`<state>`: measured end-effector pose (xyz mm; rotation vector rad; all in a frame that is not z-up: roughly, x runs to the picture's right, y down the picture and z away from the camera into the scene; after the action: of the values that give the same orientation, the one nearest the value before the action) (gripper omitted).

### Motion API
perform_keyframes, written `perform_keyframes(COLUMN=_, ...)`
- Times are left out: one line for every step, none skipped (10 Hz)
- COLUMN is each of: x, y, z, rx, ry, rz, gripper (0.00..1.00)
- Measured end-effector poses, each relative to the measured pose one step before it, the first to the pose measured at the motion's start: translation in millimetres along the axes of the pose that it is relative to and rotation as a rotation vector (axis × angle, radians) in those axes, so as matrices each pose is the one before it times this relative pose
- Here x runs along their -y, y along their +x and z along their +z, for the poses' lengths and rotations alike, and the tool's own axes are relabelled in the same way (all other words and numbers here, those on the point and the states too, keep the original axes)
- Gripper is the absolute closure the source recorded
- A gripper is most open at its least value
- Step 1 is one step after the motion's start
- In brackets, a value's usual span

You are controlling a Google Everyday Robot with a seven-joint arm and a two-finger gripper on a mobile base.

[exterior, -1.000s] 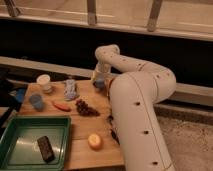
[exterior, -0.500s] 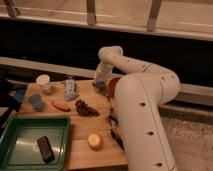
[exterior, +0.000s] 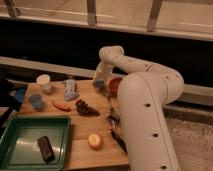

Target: Wipe red bowl with sponge

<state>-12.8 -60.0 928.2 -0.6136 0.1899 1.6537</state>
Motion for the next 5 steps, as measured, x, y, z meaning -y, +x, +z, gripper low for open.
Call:
perform_keyframes(x=2.26, y=-2.14, z=-10.23, rx=0.01726, ry=-0.00044, rz=0.00920, gripper=1.00)
perform_keyframes(x=3.55, y=-1.37, z=-10.12, rx=0.01723, ry=0.00284, rz=0.01017, gripper=1.00)
perform_keyframes(x=2.05, y=-0.64, z=-7.93, rx=0.01503, ry=0.00318, rz=0.01025, gripper=1.00)
perform_keyframes(x=2.50, y=0.83, z=-6.51, rx=0.01134, ry=0.00601, rz=0.01055, gripper=1.00)
perform_keyframes(x=12.83, y=3.88, z=-10.47, rx=0.01271, ry=0.01220, rz=0.02629, gripper=1.00)
